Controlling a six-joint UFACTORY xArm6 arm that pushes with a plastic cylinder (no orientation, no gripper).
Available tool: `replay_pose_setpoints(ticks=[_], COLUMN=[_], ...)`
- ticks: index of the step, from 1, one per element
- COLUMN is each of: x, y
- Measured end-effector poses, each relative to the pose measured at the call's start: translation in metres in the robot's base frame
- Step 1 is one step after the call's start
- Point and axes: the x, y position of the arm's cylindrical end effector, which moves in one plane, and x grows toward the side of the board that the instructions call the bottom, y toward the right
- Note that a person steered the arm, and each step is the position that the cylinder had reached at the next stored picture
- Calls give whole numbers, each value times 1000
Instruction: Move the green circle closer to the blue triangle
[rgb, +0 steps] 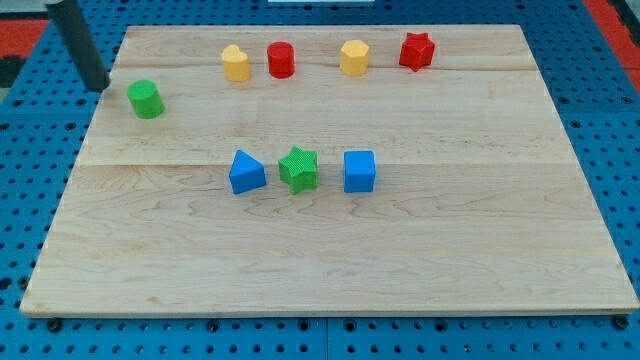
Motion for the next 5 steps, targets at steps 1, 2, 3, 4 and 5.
replay_pose_setpoints(ticks=[1,2,3,4,5], x=[20,-21,-5,65,75], y=[14,23,68,55,53])
